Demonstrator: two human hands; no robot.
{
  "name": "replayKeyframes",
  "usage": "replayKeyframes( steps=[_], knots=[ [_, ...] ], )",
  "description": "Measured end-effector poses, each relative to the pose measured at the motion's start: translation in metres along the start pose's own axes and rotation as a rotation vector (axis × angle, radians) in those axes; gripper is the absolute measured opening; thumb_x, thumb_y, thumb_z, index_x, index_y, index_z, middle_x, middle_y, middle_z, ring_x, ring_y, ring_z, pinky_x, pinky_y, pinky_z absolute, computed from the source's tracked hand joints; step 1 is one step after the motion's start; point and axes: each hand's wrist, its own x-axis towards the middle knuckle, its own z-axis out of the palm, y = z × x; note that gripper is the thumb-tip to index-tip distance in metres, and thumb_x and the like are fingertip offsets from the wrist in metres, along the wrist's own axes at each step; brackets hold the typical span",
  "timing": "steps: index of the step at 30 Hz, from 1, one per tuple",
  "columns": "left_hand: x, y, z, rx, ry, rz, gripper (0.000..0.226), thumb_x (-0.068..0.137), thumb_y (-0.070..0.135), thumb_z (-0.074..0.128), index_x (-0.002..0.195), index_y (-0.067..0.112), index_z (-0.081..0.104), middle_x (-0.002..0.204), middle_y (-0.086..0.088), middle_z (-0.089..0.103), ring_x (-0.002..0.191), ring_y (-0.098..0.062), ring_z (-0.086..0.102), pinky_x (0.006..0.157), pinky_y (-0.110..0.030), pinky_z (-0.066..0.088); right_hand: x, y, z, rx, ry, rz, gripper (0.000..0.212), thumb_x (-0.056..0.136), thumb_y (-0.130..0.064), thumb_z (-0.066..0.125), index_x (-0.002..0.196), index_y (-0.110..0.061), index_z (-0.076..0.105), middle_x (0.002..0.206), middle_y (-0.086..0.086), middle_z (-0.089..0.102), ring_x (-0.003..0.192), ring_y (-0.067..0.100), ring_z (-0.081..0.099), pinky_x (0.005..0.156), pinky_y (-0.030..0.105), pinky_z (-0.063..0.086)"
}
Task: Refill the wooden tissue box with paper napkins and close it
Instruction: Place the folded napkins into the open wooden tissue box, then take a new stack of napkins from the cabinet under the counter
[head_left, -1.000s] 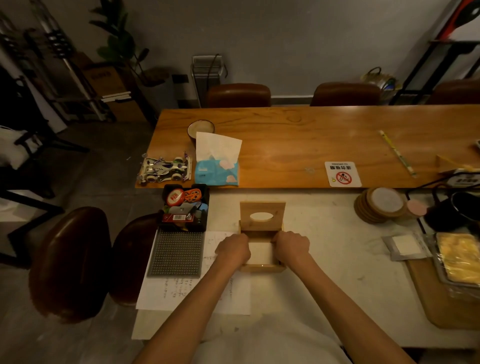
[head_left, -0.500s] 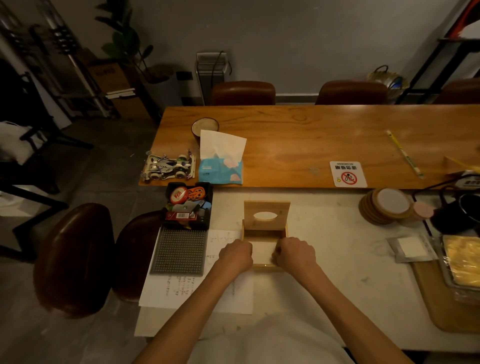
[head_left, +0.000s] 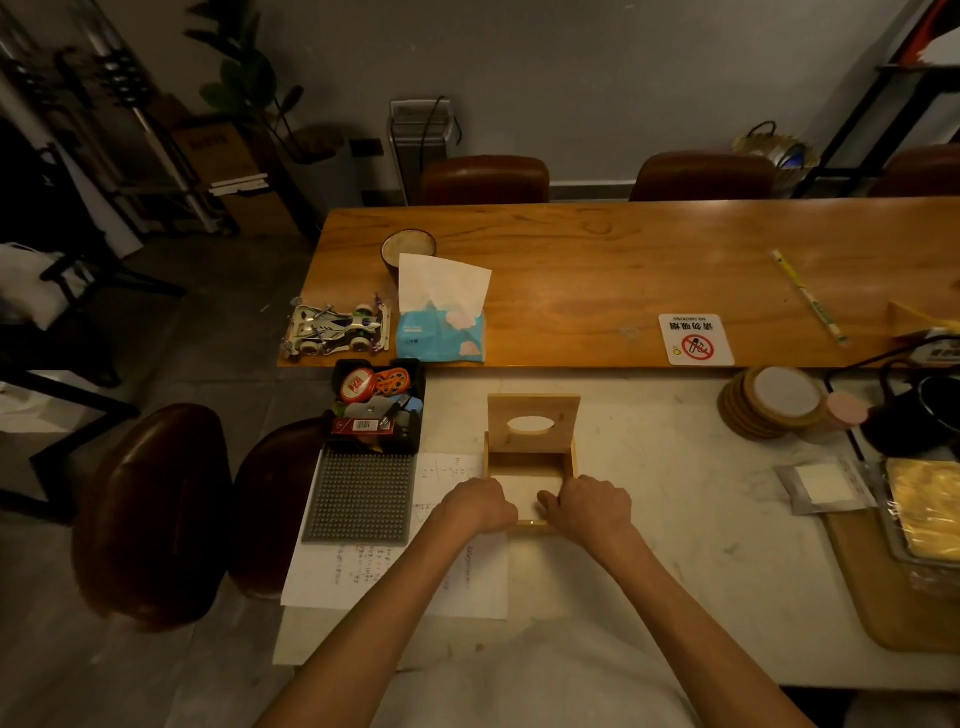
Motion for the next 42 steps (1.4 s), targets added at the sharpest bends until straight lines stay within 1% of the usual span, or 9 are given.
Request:
replayKeyframes(
  steps=[7,11,13,17,22,27,32,35,42],
  knots=[
    [-0.007,-0.007,-0.009,-0.002,-0.074,0.105,0.041,0.099,0.028,0.038,0.122,0.006,0.063,0.13,-0.014,0.059,0.109,-0.027,0.057,0.088,-0.036,0.044,-0.006,0.004,0.003,0.161,0.051,-0.004,0.061,0.094,-0.064,0.029,0.079,-0.015,0.062,0.086,-0.003,0.06,0.086,0.021,0.066,0.079,0.035,0.051],
    [-0.024,-0.028,0.003,-0.561,0.294,0.193,0.031,0.099,0.025,0.043,0.107,0.018,0.071,0.111,-0.003,0.07,0.092,-0.013,0.063,0.083,-0.031,0.048,-0.029,0.023,0.009,0.826,0.263,-0.066,0.05,0.098,-0.058,0.026,0.119,-0.029,0.061,0.119,-0.004,0.065,0.105,0.017,0.062,0.092,0.04,0.051],
    [-0.031,-0.033,0.014,-0.844,0.509,0.187,0.029,0.102,0.03,0.041,0.114,0.022,0.065,0.114,0.002,0.066,0.094,-0.01,0.059,0.082,-0.028,0.046,-0.034,0.035,0.013,1.234,0.13,-0.037,0.056,0.098,-0.06,0.021,0.143,-0.033,0.04,0.146,0.0,0.047,0.13,0.025,0.049,0.107,0.047,0.042],
    [-0.008,-0.038,0.042,-1.214,0.212,0.183,0.064,0.092,0.067,0.038,0.149,0.037,0.035,0.152,0.009,0.041,0.14,-0.012,0.037,0.12,-0.042,0.025,-0.037,0.043,0.012,1.679,-0.197,0.065,0.075,0.092,-0.068,0.011,0.151,-0.025,0.032,0.156,0.006,0.034,0.14,0.031,0.037,0.114,0.047,0.03],
    [0.0,-0.036,0.044,-1.23,0.154,0.2,0.052,0.096,0.062,0.032,0.138,0.038,0.051,0.136,0.007,0.06,0.129,-0.01,0.052,0.112,-0.036,0.036,-0.042,0.036,0.004,1.594,-0.192,0.02,0.08,0.09,-0.069,0.003,0.148,-0.026,0.038,0.152,-0.002,0.04,0.14,0.028,0.038,0.114,0.042,0.029],
    [0.028,-0.057,0.065,-1.173,0.107,0.201,0.095,0.067,0.093,0.042,0.147,0.042,0.034,0.154,0.011,0.04,0.144,-0.011,0.033,0.121,-0.046,0.022,-0.041,0.037,0.013,1.562,-0.211,-0.013,0.081,0.088,-0.072,0.005,0.148,-0.028,0.037,0.153,-0.002,0.04,0.139,0.028,0.04,0.116,0.045,0.029],
    [-0.017,-0.039,0.052,-1.032,0.137,0.228,0.078,0.085,0.078,0.035,0.152,0.043,0.018,0.162,0.012,0.021,0.149,-0.013,0.02,0.123,-0.046,0.015,-0.05,0.049,0.026,1.479,-0.182,-0.083,0.083,0.084,-0.078,0.009,0.147,-0.034,0.038,0.154,-0.004,0.038,0.141,0.025,0.037,0.118,0.048,0.025],
    [-0.03,-0.041,0.074,-0.88,0.354,0.187,0.055,0.103,0.05,0.027,0.154,0.032,0.02,0.162,0.005,0.02,0.151,-0.018,0.015,0.123,-0.041,0.011,-0.067,0.059,0.051,1.159,-0.061,-0.086,0.062,0.093,-0.066,0.013,0.142,-0.04,0.04,0.154,-0.003,0.037,0.142,0.022,0.033,0.118,0.05,0.018],
    [-0.048,-0.083,0.196,-0.092,0.383,-0.066,0.078,0.083,0.078,0.004,0.147,0.045,-0.025,0.156,0.001,-0.039,0.144,-0.035,-0.033,0.109,-0.072,-0.013,-0.118,0.052,0.142,0.193,-0.002,-0.17,0.077,0.085,-0.072,0.001,0.153,-0.039,-0.004,0.16,0.002,-0.022,0.146,0.032,-0.024,0.113,0.058,-0.013]
  ],
)
